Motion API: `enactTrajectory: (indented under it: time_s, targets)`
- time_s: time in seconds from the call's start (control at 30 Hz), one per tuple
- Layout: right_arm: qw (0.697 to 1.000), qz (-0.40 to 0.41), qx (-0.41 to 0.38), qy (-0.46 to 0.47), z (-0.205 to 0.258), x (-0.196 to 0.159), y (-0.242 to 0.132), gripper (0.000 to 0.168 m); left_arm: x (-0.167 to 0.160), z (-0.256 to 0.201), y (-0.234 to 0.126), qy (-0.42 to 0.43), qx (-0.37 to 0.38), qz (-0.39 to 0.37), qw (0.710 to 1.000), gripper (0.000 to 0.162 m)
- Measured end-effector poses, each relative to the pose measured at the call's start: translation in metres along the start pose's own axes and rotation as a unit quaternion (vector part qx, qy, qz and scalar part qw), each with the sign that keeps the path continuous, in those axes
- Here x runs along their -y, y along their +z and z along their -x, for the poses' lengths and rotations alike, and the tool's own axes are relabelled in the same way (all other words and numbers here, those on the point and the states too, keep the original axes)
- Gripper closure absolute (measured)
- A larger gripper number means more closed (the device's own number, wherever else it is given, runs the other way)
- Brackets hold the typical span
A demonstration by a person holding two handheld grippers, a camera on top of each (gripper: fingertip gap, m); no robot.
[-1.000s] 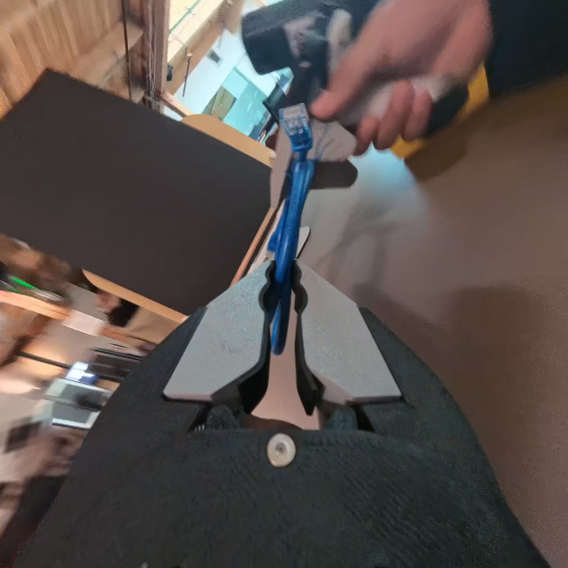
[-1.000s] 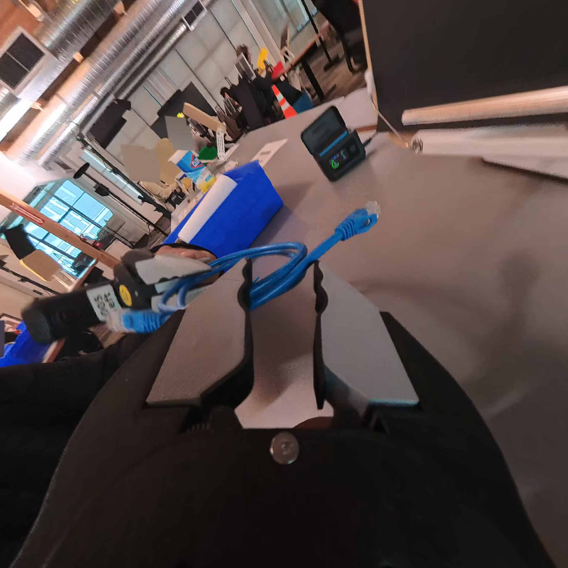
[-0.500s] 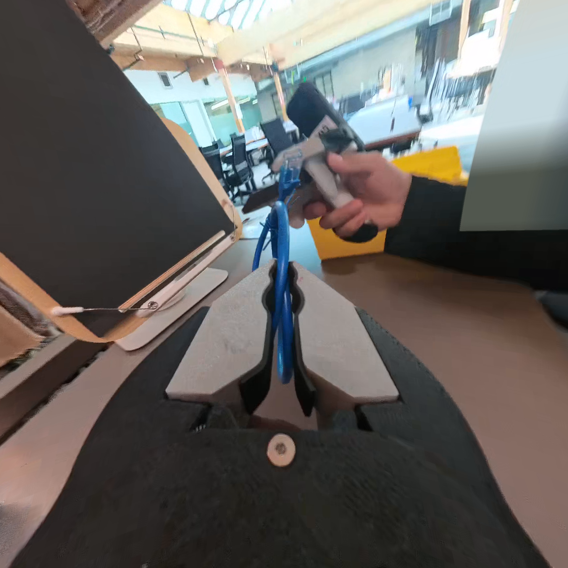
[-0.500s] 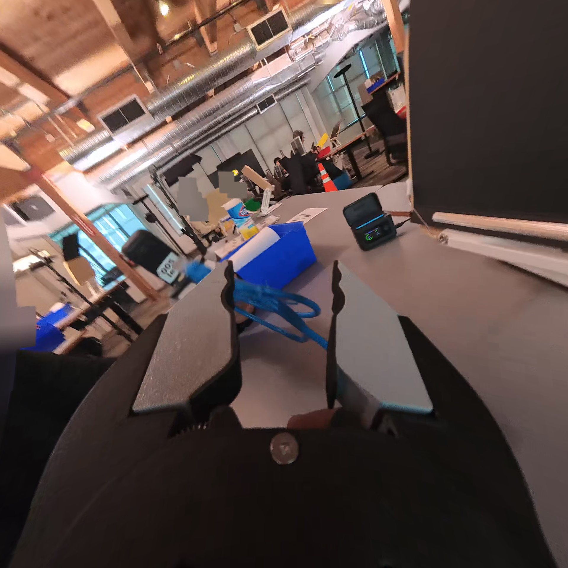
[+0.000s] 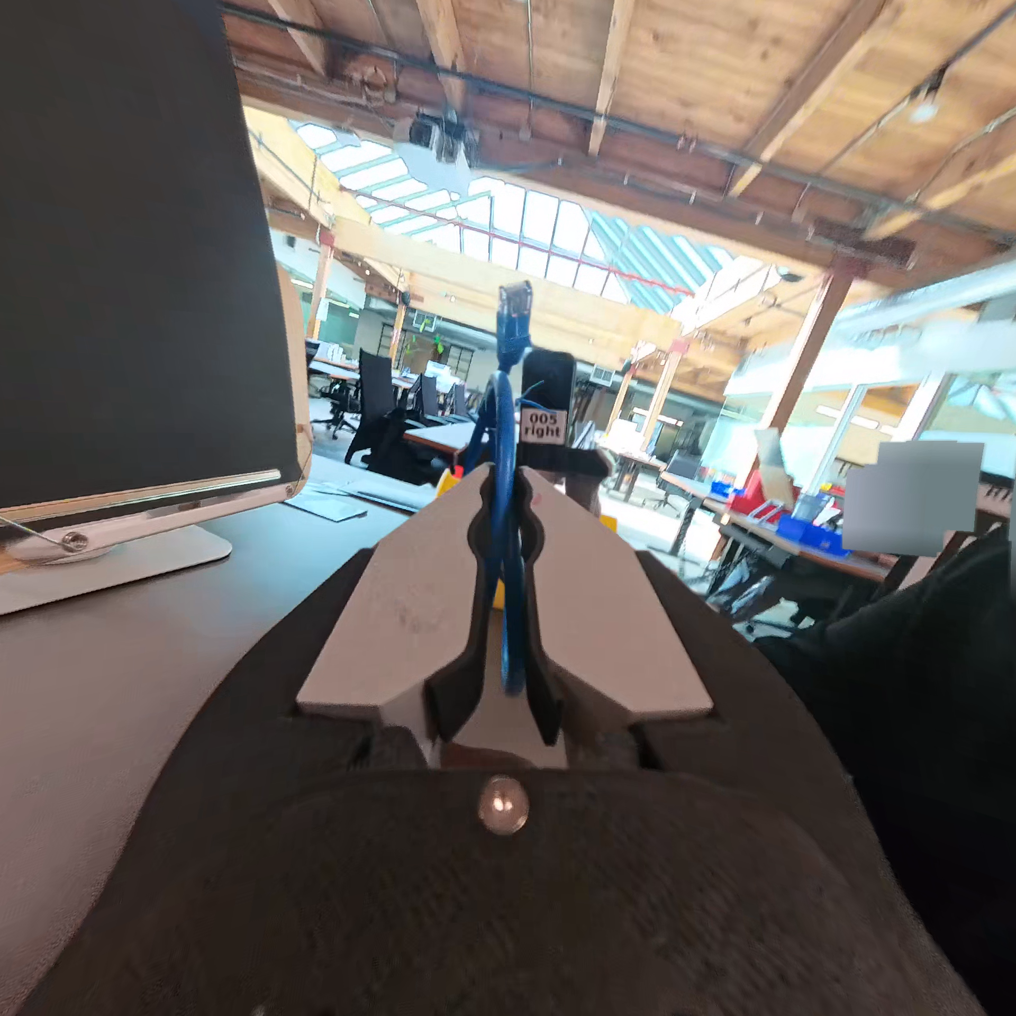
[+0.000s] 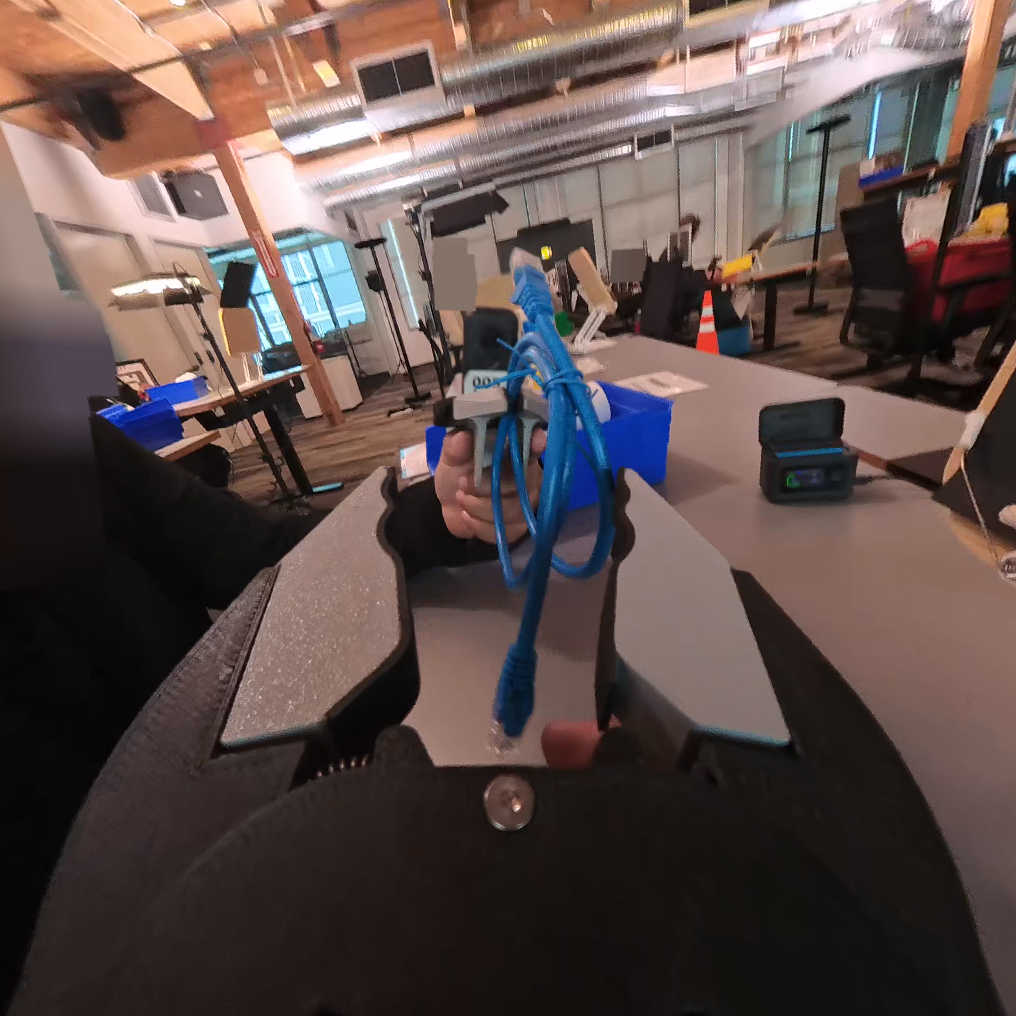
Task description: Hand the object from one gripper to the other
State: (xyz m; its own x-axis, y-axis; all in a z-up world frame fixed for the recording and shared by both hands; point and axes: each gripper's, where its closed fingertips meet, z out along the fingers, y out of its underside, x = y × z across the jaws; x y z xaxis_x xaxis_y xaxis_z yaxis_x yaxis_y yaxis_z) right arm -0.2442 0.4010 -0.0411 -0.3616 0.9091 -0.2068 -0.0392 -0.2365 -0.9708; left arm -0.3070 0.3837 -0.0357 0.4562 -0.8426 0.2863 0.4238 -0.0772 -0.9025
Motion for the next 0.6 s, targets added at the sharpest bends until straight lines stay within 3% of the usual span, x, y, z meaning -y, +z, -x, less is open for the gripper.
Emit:
enactTrajectory:
  time_s: [0.1, 0.17, 0.2, 0.27, 0.33, 0.5, 0.6]
  targets:
    - [0.999, 0.028, -0.043, -0.016, -0.013, -0.010, 0.001, 0.106, 0.005, 0.001, -0.003, -0.016, -0.006, -0.013, 1.000, 0.159]
    - [0.997, 0.053, -0.056, -0.024, -0.018, -0.021, 0.009, 0.104, 0.002, 0.000, -0.001, -0.015, -0.004, -0.009, 1.000, 0.159]
    - [0.996, 0.060, -0.067, -0.027, -0.022, -0.025, 0.013, 0.112, 0.000, -0.001, 0.001, -0.016, -0.007, -0.007, 1.000, 0.159]
    - [0.993, 0.069, -0.094, -0.030, -0.031, -0.030, 0.017, 0.149, -0.003, -0.004, 0.004, -0.021, -0.015, 0.001, 1.000, 0.159]
    - [0.992, 0.059, -0.112, -0.015, -0.040, -0.028, 0.018, 0.161, -0.003, -0.001, 0.004, -0.020, -0.003, 0.000, 1.000, 0.158]
    - [0.986, 0.038, -0.161, -0.025, -0.053, -0.019, 0.009, 0.166, -0.017, 0.020, 0.004, 0.029, 0.067, 0.044, 0.996, 0.151]
    - [0.982, 0.035, -0.182, -0.027, -0.059, -0.016, 0.003, 0.166, -0.020, 0.029, 0.003, 0.062, 0.108, 0.053, 0.991, 0.133]
